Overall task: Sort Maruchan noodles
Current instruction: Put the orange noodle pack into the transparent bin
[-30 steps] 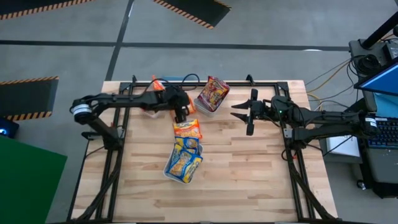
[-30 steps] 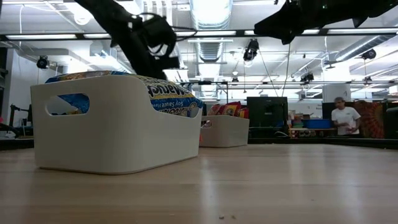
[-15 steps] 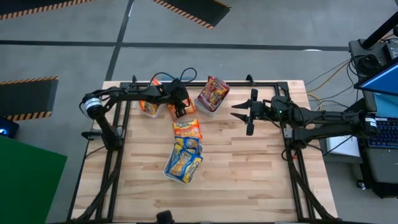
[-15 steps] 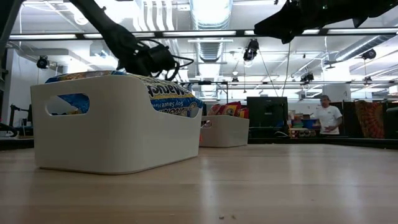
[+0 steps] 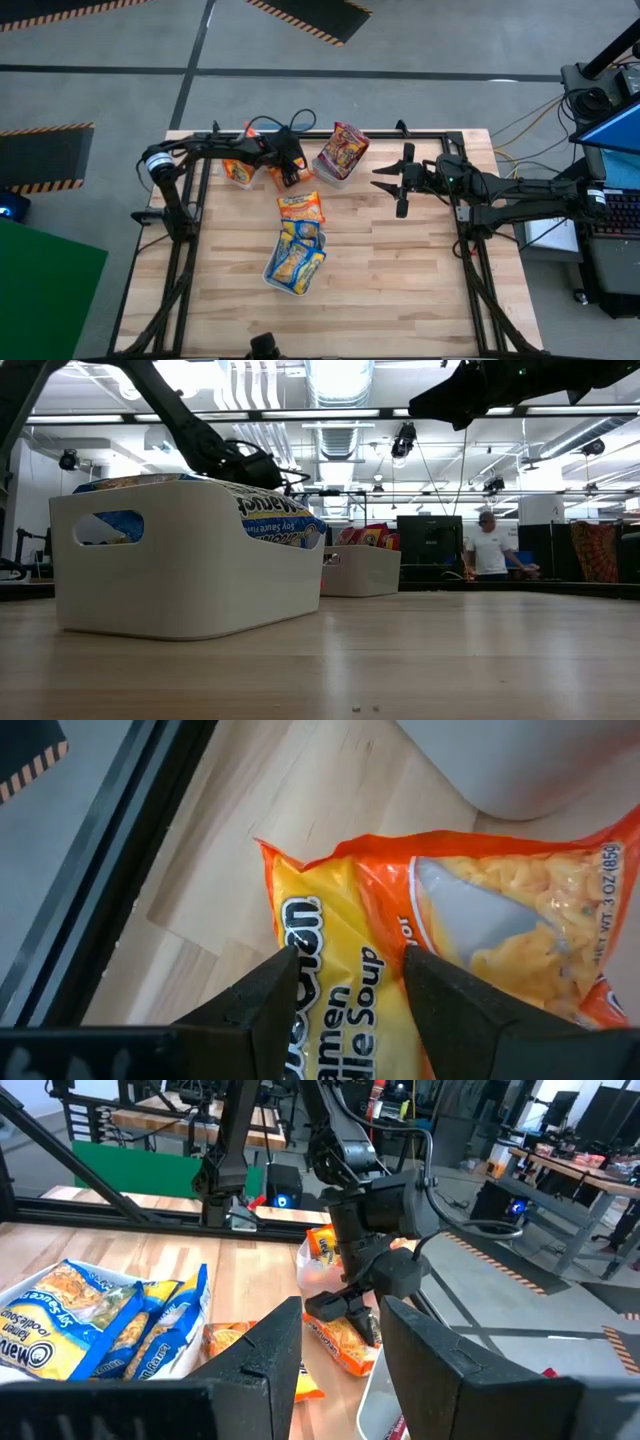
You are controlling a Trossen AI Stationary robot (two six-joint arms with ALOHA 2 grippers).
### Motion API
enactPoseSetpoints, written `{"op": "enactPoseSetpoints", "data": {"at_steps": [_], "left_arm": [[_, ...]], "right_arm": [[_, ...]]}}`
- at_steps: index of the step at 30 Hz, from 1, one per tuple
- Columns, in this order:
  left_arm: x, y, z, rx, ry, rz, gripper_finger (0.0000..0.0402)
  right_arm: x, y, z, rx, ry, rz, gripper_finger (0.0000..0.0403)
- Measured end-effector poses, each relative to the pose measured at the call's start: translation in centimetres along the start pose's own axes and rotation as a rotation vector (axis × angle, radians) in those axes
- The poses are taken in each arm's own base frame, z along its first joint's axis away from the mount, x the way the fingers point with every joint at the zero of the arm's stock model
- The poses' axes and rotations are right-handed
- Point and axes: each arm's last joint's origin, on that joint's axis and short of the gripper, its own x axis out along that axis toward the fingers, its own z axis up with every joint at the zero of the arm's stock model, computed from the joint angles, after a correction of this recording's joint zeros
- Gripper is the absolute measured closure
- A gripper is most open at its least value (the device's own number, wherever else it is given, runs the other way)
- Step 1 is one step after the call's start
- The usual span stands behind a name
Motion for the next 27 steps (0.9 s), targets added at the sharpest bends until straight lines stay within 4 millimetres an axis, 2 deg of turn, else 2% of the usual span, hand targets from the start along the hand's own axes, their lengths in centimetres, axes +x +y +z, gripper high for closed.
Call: {"op": "enactPoseSetpoints", "data": {"at_steps": [6, 14, 20, 27], "left_arm": [[0.5, -0.1, -0.1, 0.002, 0.014, -0.003, 0.027], [0.2, -0.1, -0.1, -0.025, 0.013, -0.001, 0.0392], [-1.4, 0.0, 0.1, -0.033, 0.007, -0.006, 0.04], [-6.0, 0.1, 1.1, -0.029, -0.091, 0.002, 0.0401]], "right_arm": [[0.0, 0.0, 0.0, -0.006, 0.0, 0.0, 0.0275], [0.0, 0.0, 0.0, -0.008, 0.0, -0.001, 0.0275], [0.0, 0.0, 0.0, -0.008, 0.001, -0.001, 0.0275], [0.0, 0.0, 0.0, -0.008, 0.001, -0.001, 0.0275]]}}
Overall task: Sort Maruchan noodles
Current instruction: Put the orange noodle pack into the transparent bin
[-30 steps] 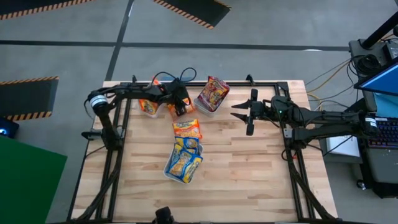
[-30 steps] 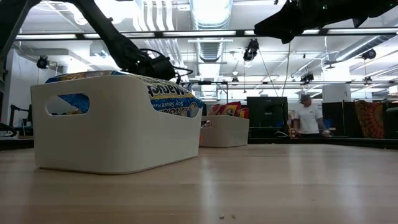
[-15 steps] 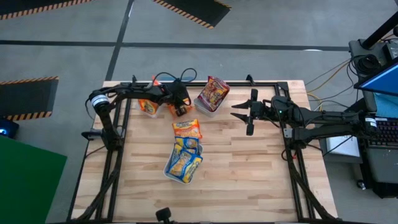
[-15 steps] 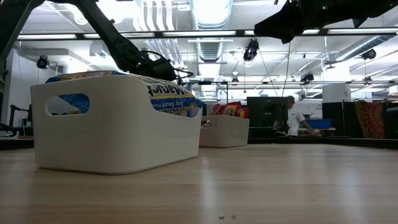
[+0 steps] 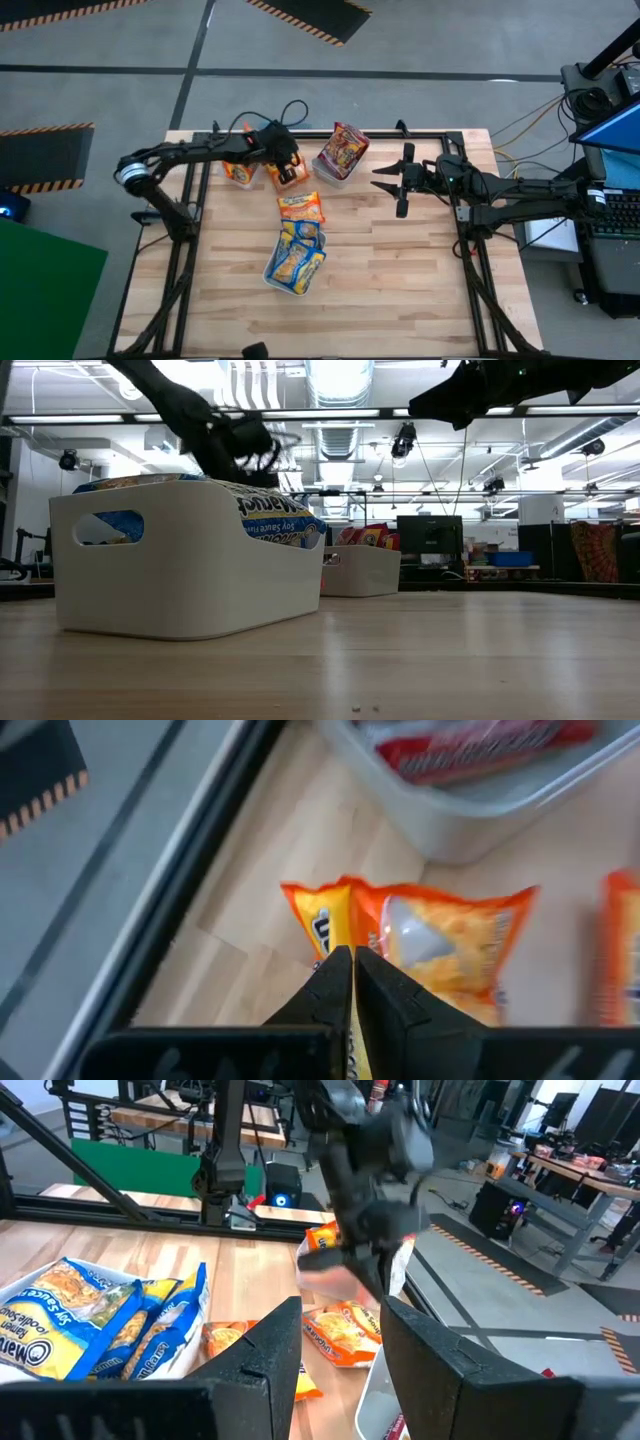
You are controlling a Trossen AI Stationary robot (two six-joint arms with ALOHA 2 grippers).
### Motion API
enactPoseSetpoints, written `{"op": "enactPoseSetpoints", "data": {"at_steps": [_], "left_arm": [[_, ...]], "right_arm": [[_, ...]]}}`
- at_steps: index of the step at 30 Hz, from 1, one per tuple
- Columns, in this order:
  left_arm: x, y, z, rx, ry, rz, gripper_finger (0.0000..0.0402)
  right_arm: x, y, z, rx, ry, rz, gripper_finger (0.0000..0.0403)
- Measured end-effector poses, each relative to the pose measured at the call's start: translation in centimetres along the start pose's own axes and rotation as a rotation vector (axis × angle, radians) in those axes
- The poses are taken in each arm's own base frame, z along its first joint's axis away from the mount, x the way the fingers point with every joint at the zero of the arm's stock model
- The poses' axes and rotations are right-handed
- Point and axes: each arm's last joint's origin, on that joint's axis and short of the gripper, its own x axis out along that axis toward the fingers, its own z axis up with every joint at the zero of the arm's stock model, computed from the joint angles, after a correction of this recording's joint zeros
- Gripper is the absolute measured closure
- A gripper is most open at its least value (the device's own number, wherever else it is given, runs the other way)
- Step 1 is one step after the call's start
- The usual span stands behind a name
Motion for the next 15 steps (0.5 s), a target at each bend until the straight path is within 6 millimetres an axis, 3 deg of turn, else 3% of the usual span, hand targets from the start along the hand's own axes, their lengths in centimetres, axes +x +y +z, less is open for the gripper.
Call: {"op": "enactPoseSetpoints", "data": {"at_steps": [8, 15], "left_arm": [[-4.8, -0.3, 0.9, 0.016, -0.131, -0.014, 0.0401], [-4.8, 0.1, 0.3, -0.132, -0.098, -0.028, 0.0381]], "right_arm": [[0.0, 0.0, 0.0, 0.0, 0.0, 0.0, 0.0275], [0.0, 0.0, 0.0, 0.0, 0.0, 0.0, 0.0275]]}}
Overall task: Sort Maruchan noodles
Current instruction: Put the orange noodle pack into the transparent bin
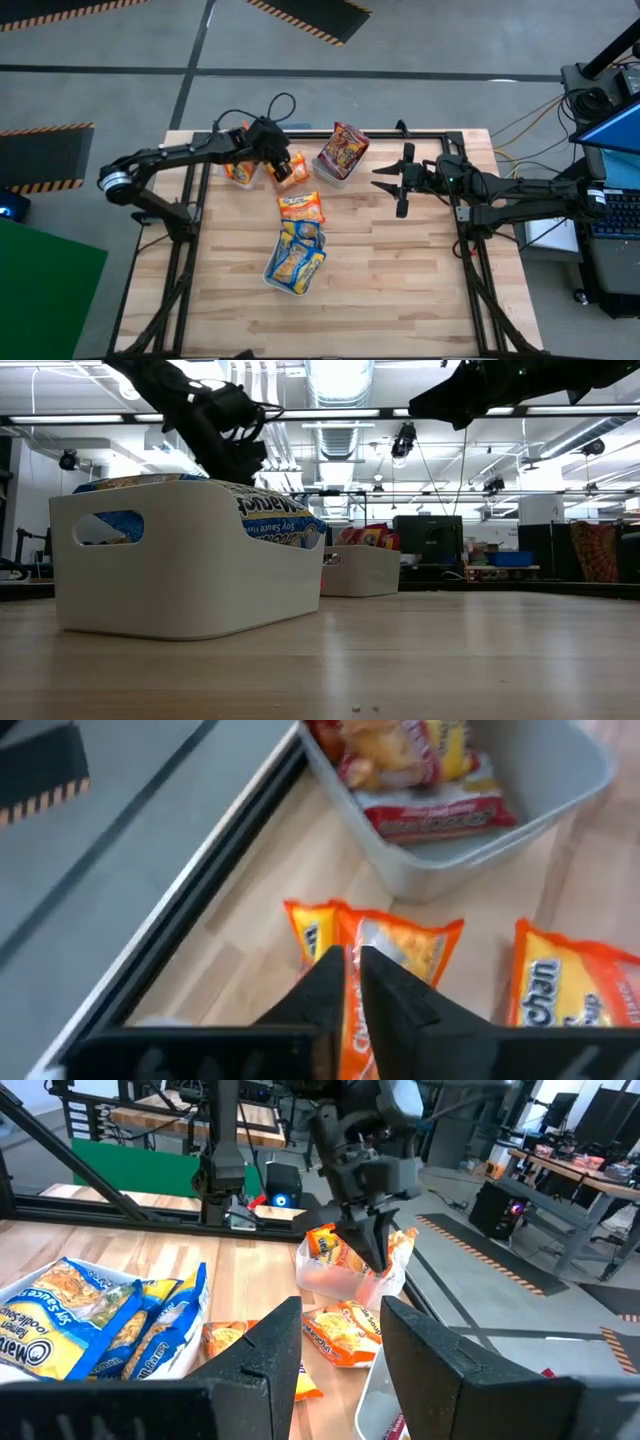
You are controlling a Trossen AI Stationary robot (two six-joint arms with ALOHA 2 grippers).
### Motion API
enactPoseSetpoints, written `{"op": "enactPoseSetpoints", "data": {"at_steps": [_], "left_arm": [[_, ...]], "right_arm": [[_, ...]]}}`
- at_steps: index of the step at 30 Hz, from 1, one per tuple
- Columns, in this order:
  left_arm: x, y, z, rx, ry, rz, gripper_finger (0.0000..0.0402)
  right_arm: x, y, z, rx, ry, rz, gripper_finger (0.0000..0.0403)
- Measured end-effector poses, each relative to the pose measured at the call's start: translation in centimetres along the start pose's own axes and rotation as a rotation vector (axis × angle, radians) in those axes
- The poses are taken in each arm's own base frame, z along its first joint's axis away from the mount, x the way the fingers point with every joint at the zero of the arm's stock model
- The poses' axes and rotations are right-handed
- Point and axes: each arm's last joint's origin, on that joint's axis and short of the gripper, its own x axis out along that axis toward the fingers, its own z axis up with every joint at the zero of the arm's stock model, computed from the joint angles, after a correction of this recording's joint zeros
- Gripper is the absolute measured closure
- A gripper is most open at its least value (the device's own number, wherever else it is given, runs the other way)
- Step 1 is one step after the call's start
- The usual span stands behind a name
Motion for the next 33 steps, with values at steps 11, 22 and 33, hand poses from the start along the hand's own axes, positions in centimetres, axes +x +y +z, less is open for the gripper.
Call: {"op": "enactPoseSetpoints", "data": {"at_steps": [11, 22, 33], "left_arm": [[3.4, 0.1, -1.0, -0.019, 0.101, 0.109, 0.0179], [8.2, 0.3, -1.0, 0.038, 0.164, 0.084, 0.0124], [10.2, 2.6, -2.1, -0.014, 0.224, 0.018, 0.0151]], "right_arm": [[0.0, 0.0, 0.0, -0.009, -0.001, 0.0, 0.0275], [0.0, 0.0, 0.0, -0.019, 0.0, 0.0, 0.0275], [0.0, 0.0, 0.0, -0.019, 0.003, 0.001, 0.0275]]}}
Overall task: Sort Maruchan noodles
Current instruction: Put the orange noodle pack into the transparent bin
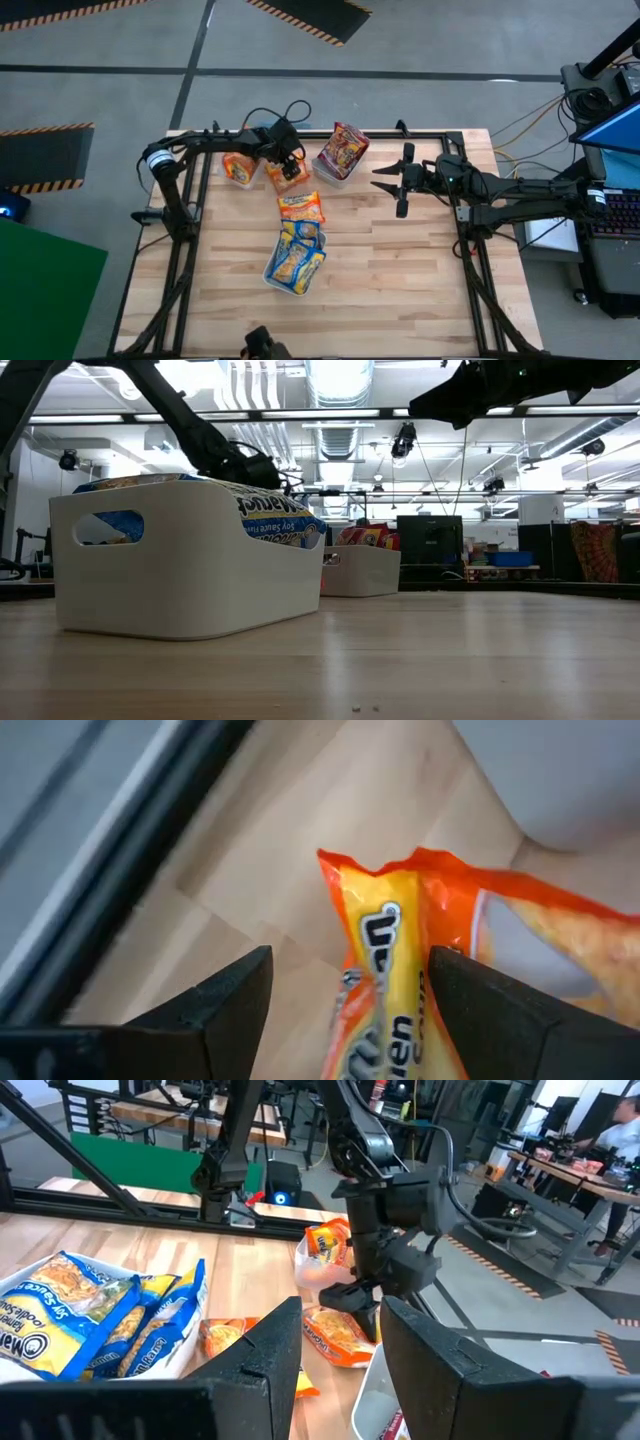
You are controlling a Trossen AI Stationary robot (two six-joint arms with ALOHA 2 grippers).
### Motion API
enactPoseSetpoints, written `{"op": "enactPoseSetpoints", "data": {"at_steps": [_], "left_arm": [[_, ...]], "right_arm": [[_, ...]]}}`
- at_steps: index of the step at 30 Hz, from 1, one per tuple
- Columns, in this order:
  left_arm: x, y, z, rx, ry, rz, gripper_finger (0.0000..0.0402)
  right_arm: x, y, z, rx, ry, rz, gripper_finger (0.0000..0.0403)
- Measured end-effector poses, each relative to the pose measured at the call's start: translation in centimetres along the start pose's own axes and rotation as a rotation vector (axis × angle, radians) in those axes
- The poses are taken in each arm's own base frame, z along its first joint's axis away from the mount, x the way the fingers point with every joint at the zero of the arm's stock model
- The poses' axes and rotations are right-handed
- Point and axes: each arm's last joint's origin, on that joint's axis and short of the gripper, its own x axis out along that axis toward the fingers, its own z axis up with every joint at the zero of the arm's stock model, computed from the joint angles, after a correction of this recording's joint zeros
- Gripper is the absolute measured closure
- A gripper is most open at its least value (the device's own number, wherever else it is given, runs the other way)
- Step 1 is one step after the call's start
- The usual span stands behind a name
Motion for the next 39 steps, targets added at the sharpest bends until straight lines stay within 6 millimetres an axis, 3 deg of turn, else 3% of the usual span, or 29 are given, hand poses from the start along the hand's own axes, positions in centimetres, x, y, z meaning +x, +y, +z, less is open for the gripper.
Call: {"op": "enactPoseSetpoints", "data": {"at_steps": [11, 16, 21, 24, 31, 39], "left_arm": [[1.4, 0.0, -0.4, 0.004, 0.016, -0.034, 0.021], [1.4, 0.0, -0.4, 0.009, 0.02, -0.035, 0.0279], [1.2, 0.0, -0.4, 0.009, 0.014, -0.031, 0.0378], [0.6, -0.1, -0.3, 0.01, 0.007, -0.033, 0.0391], [-3.5, -0.4, 0.9, 0.045, -0.093, -0.028, 0.0399], [-10.7, -0.5, 1.7, 0.053, -0.272, -0.013, 0.0401]], "right_arm": [[0.0, 0.0, 0.0, 0.0, 0.001, 0.0, 0.0275], [0.0, 0.0, 0.0, -0.004, 0.001, 0.0, 0.0275], [0.0, 0.0, 0.0, -0.007, 0.001, 0.0, 0.0275], [0.0, 0.0, 0.0, -0.007, 0.002, 0.0, 0.0275], [0.0, 0.0, 0.0, -0.007, 0.002, 0.001, 0.0275], [0.0, 0.0, 0.0, -0.008, 0.001, 0.0, 0.0275]]}}
